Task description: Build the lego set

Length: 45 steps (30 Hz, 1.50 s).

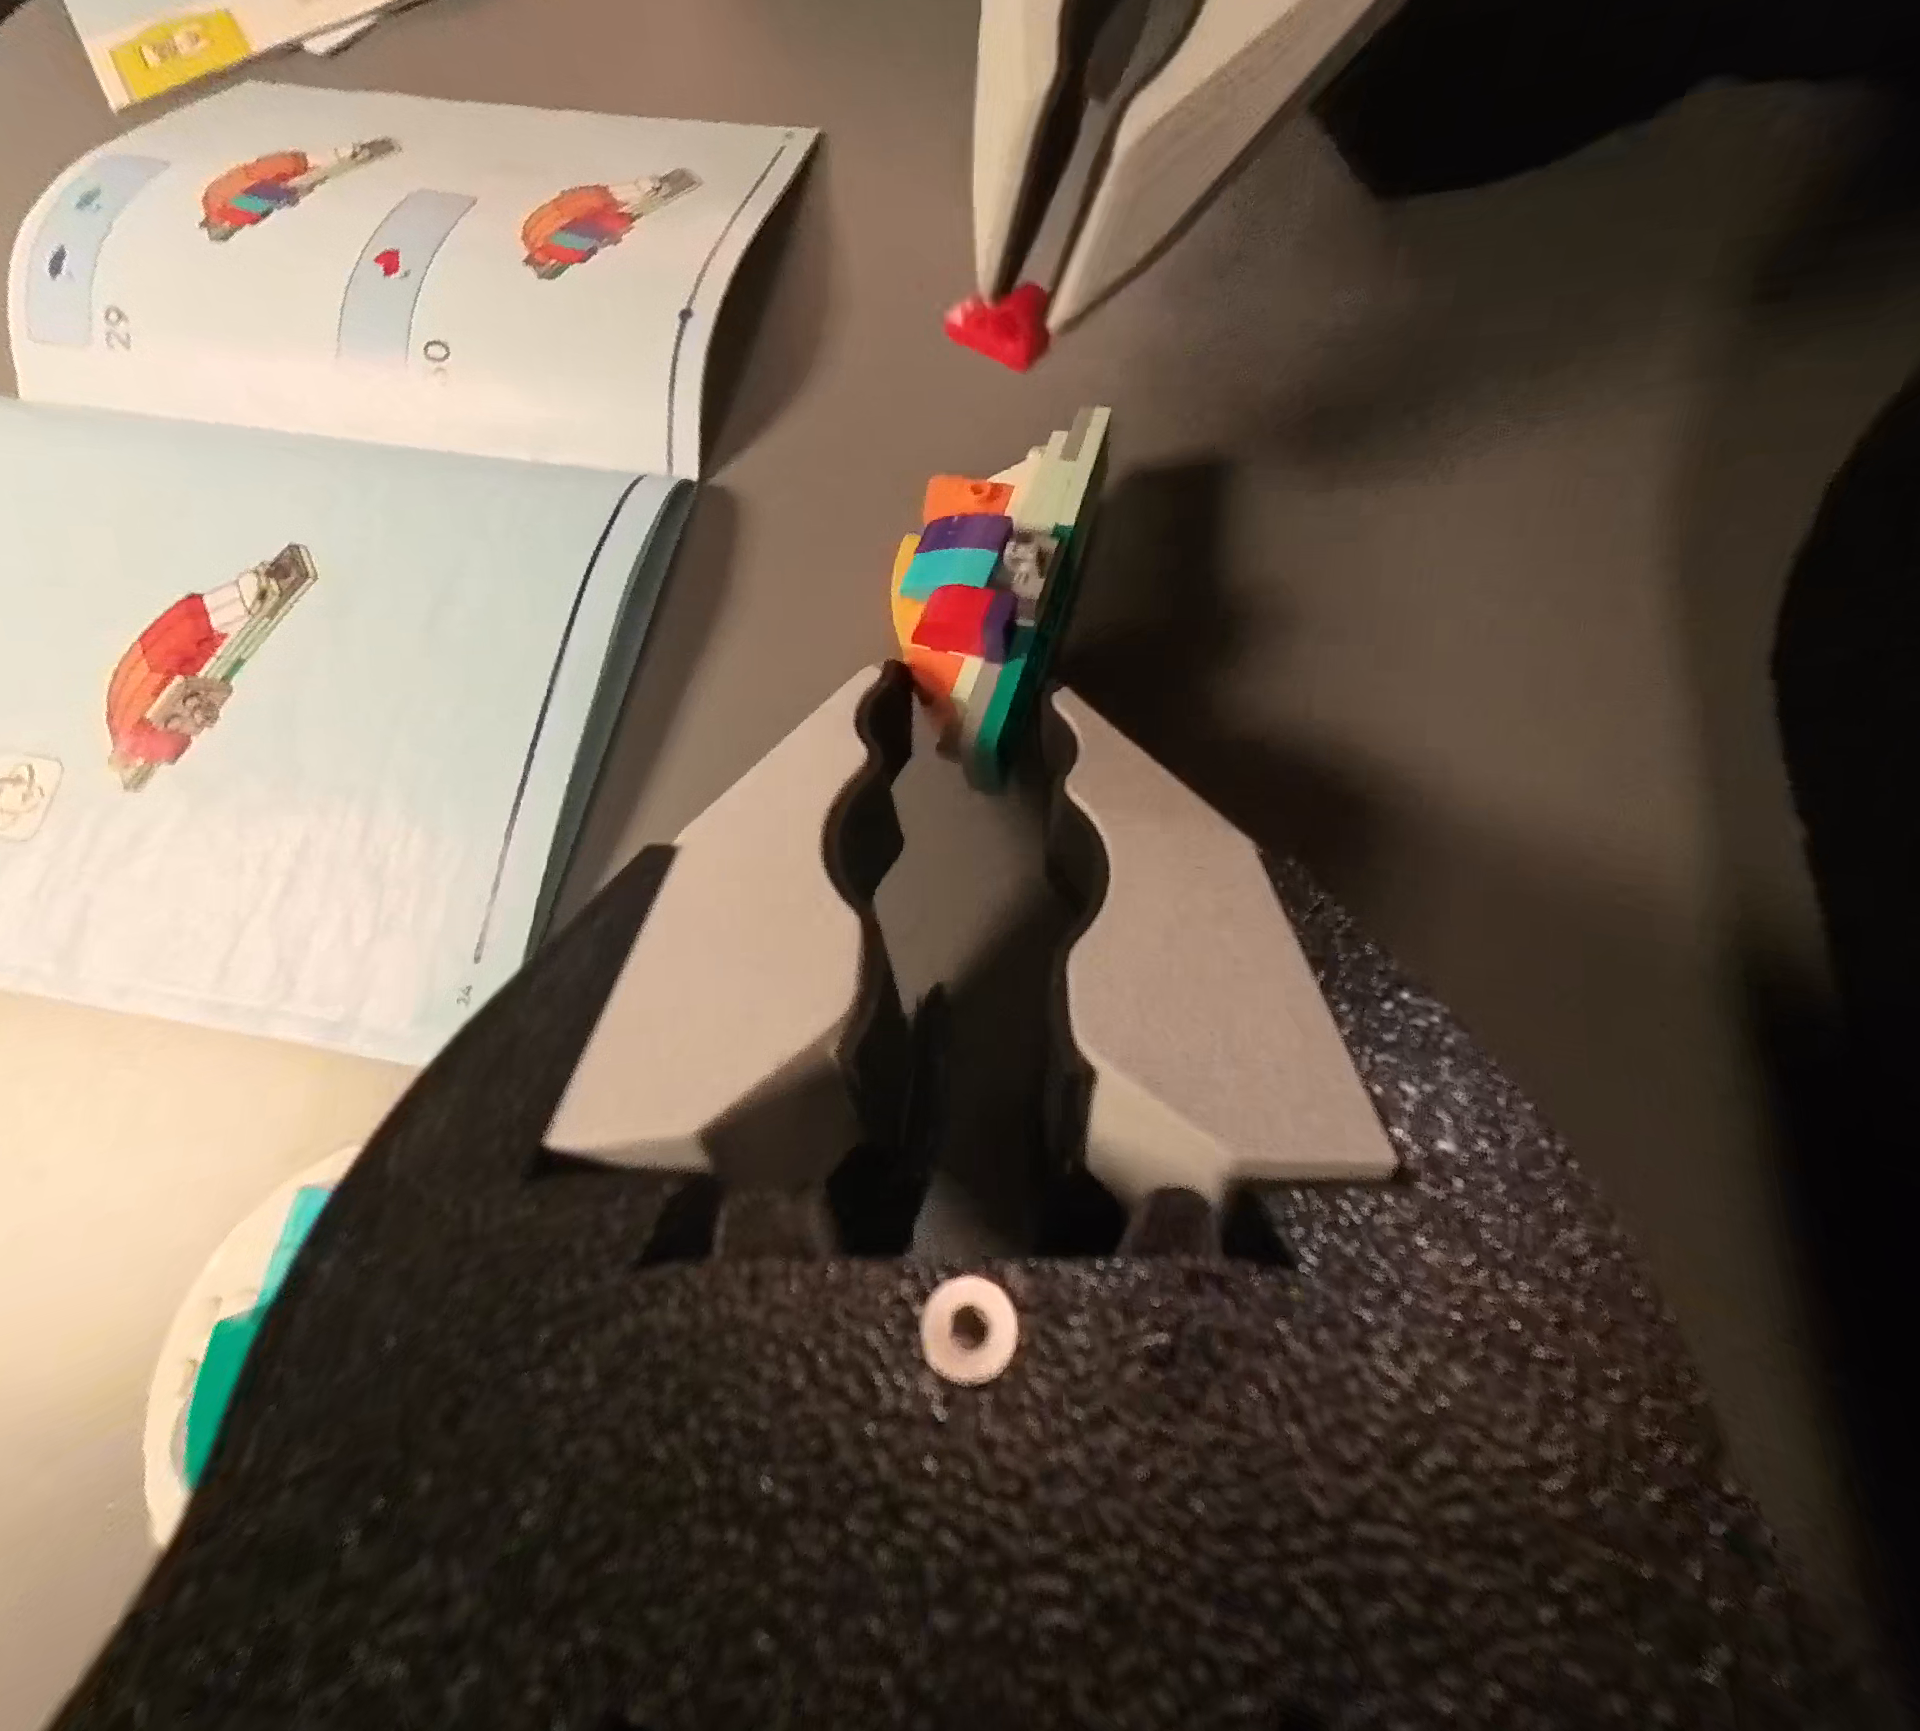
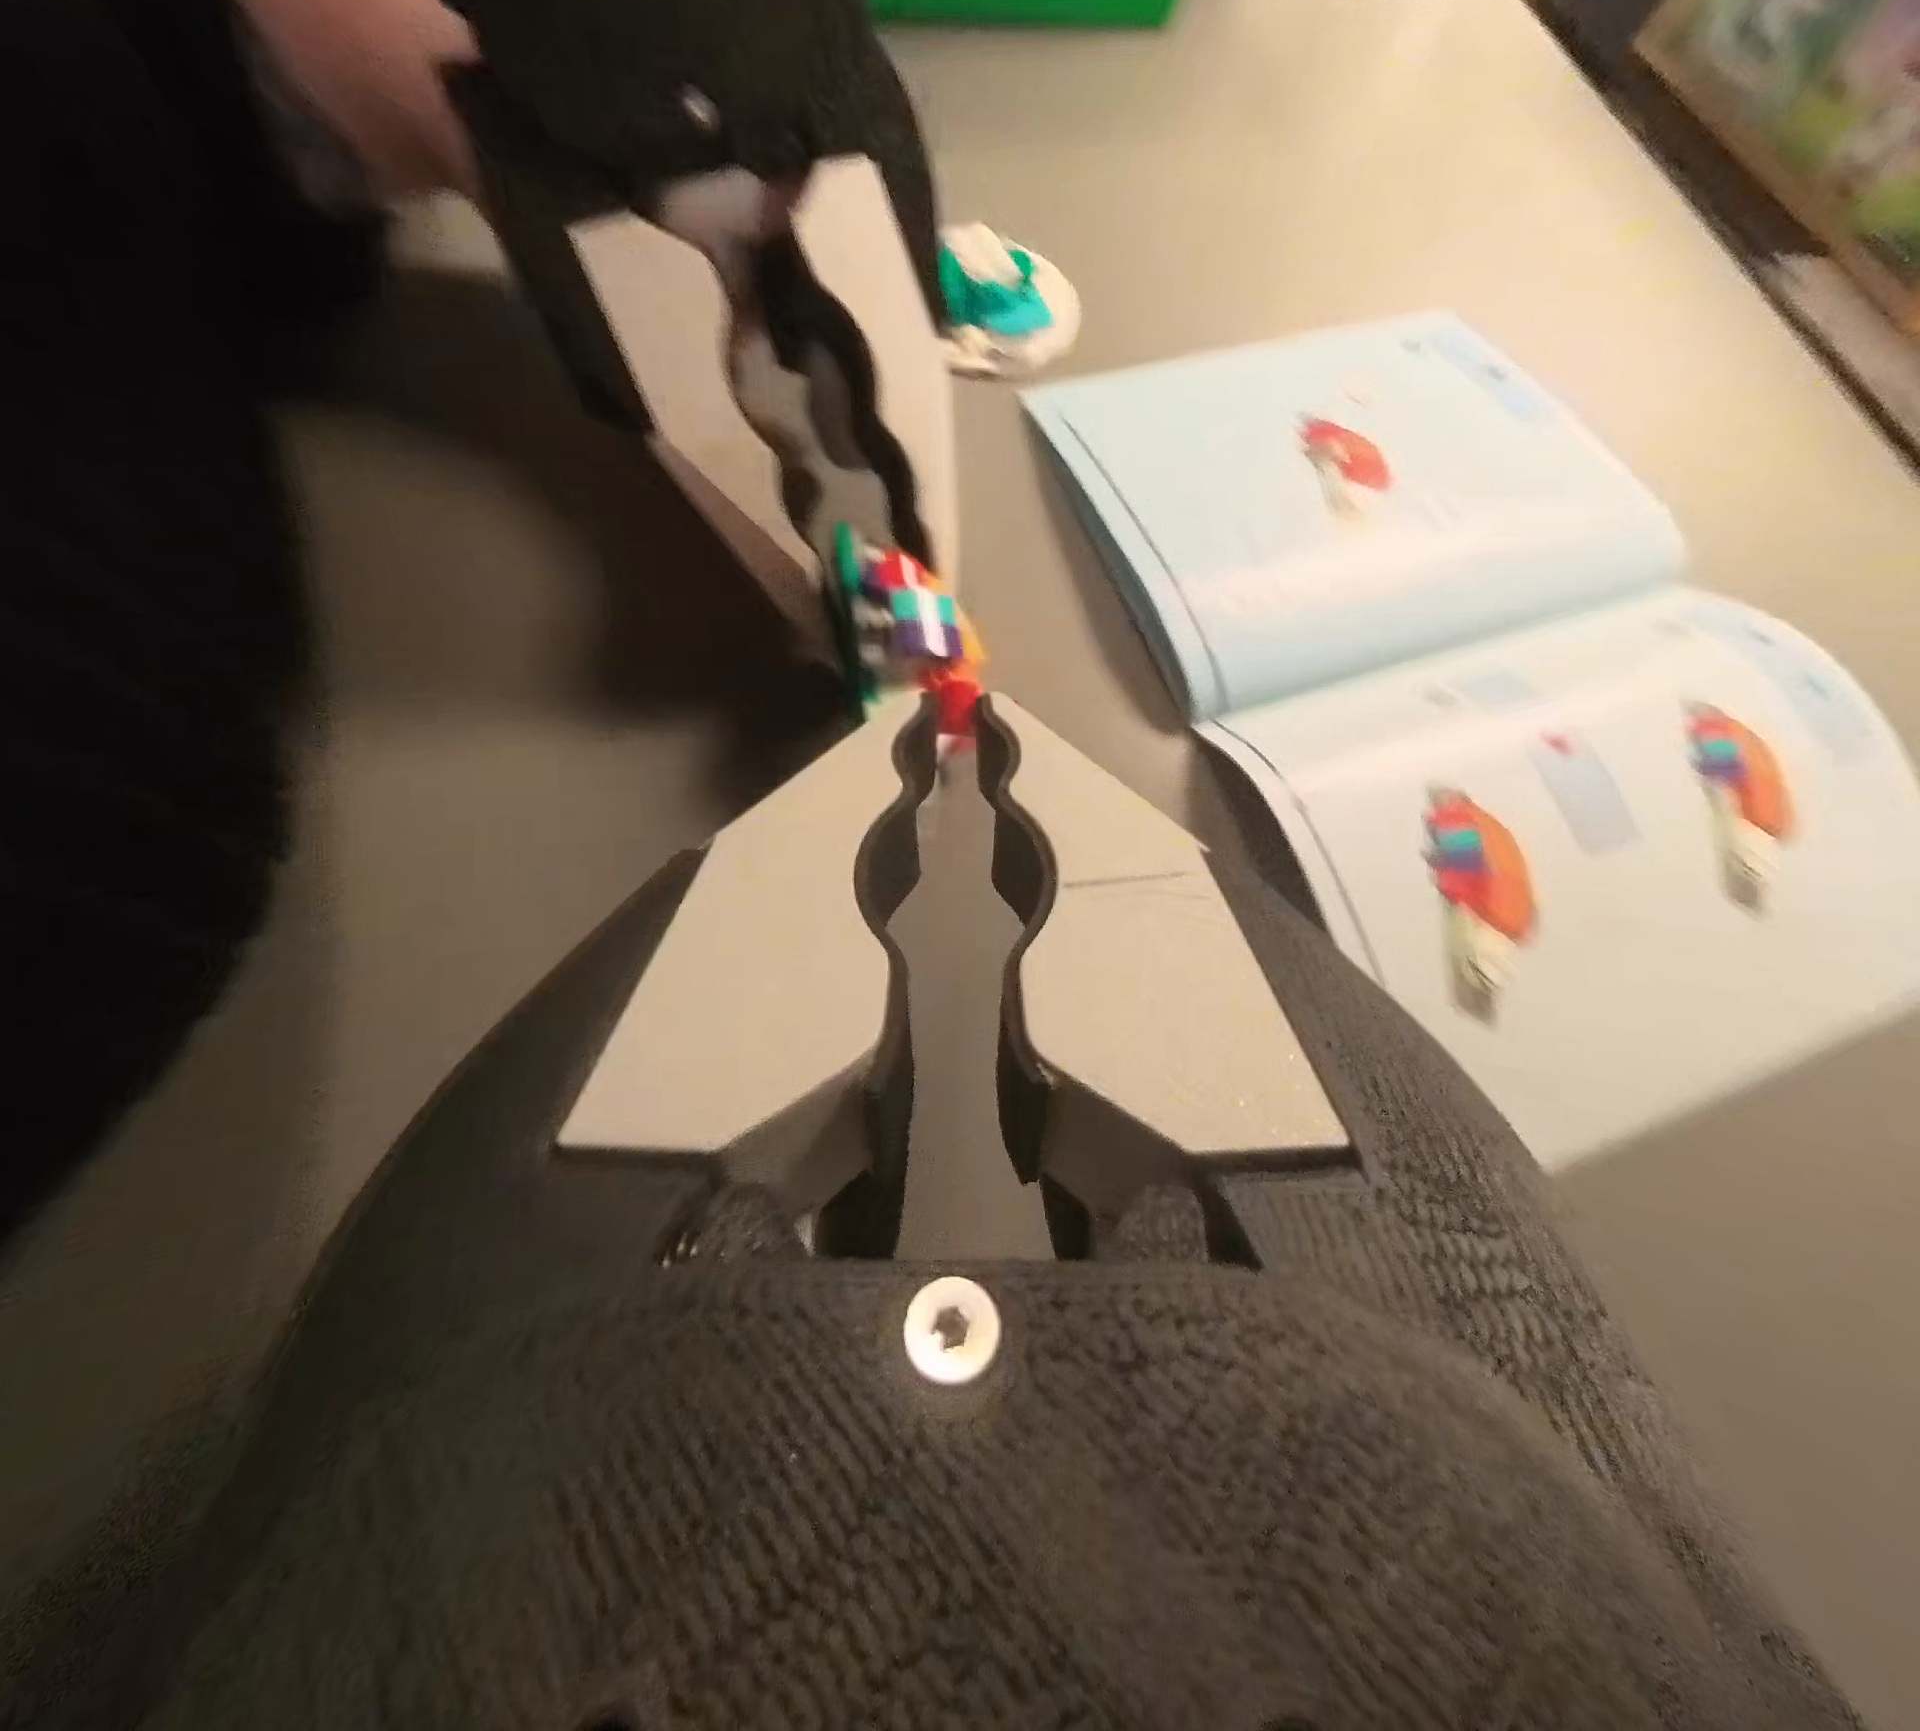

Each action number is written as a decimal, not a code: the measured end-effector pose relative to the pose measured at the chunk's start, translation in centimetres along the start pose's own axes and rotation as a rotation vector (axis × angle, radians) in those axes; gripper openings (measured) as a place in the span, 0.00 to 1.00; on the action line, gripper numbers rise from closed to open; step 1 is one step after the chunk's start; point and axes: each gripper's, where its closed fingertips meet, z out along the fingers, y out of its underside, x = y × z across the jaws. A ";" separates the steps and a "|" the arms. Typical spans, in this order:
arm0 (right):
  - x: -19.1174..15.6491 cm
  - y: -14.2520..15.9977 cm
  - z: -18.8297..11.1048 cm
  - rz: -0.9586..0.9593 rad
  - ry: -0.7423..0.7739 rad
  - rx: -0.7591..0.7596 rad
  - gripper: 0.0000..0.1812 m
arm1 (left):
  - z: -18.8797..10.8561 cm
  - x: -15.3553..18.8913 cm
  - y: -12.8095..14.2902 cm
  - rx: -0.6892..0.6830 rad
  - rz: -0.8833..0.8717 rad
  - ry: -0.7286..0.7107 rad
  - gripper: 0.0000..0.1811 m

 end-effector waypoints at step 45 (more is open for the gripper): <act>-2.2 -2.0 -0.2 -0.378 0.009 0.071 0.32 | -1.8 0.9 -1.7 0.139 -0.115 0.138 0.11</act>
